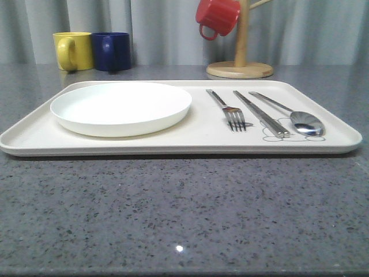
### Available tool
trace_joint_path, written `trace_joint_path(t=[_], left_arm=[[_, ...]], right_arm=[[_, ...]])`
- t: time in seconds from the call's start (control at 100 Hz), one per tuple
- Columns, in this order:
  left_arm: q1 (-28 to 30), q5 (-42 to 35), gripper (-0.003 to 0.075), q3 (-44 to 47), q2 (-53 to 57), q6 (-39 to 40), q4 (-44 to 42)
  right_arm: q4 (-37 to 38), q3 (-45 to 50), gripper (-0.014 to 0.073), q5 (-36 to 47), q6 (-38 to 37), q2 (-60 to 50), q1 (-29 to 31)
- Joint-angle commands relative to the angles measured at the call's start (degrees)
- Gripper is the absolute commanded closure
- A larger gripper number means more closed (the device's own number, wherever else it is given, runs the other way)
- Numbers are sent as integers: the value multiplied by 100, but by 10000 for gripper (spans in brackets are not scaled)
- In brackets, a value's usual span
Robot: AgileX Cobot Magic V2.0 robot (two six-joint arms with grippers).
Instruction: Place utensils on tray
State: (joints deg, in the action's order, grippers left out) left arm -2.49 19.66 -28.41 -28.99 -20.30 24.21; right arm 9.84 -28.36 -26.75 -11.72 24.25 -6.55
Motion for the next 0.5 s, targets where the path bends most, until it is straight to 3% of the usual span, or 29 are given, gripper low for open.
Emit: trace_joint_path(t=[0.0, 0.23, 0.49], left_arm=[[1, -444, 739, -159, -16, 2, 63], [1, -444, 739, -159, -16, 2, 63], [1, -444, 739, -159, -16, 2, 63]], right_arm=[[101, -148, 662, 481, 40, 4, 46], [101, -49, 662, 613, 40, -25, 46], [-397, 863, 662, 1978, 42, -903, 238]])
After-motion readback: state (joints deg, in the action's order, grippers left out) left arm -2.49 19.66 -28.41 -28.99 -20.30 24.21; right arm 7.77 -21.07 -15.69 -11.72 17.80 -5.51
